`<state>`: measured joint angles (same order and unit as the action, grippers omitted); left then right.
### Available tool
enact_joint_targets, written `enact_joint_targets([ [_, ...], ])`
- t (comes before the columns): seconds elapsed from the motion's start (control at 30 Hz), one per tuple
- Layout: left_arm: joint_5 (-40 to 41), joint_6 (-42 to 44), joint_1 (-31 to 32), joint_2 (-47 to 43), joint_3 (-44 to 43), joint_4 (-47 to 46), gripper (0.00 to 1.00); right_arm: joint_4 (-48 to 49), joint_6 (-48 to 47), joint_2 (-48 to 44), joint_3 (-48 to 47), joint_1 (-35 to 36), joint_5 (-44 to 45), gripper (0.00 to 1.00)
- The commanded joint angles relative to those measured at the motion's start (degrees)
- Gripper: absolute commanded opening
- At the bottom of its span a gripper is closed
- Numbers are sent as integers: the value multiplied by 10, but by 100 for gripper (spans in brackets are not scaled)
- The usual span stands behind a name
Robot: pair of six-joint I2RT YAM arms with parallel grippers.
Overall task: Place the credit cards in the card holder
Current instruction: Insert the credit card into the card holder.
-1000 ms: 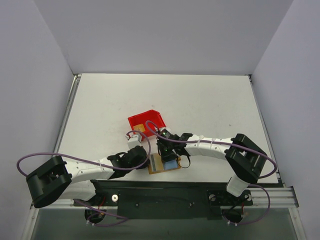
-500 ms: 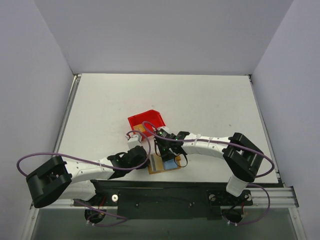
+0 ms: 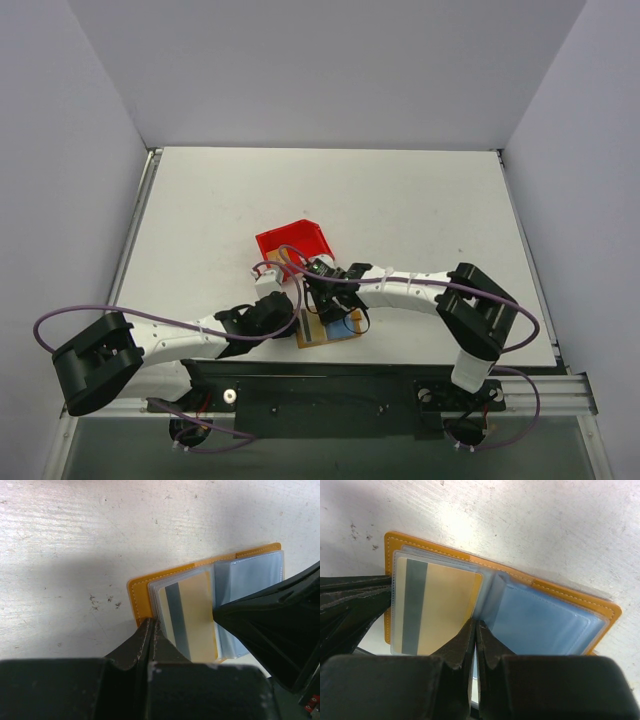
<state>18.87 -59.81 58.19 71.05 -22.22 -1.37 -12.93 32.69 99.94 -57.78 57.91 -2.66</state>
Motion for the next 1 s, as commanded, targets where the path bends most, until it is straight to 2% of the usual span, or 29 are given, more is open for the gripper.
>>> enact_joint_targets([
  [0.0,-18,6,5,23,18,60,0,4,3,17,11,5,-29,0],
  [0.3,-18,5,5,20,17,65,0,76,36,11,51,-10,-97,0],
  [0.63,-11,6,5,16,11,79,0,81,33,-39,77,-35,-75,0],
  [0.97,16,15,5,-89,3,116,0,62,26,-34,75,-39,-44,0],
])
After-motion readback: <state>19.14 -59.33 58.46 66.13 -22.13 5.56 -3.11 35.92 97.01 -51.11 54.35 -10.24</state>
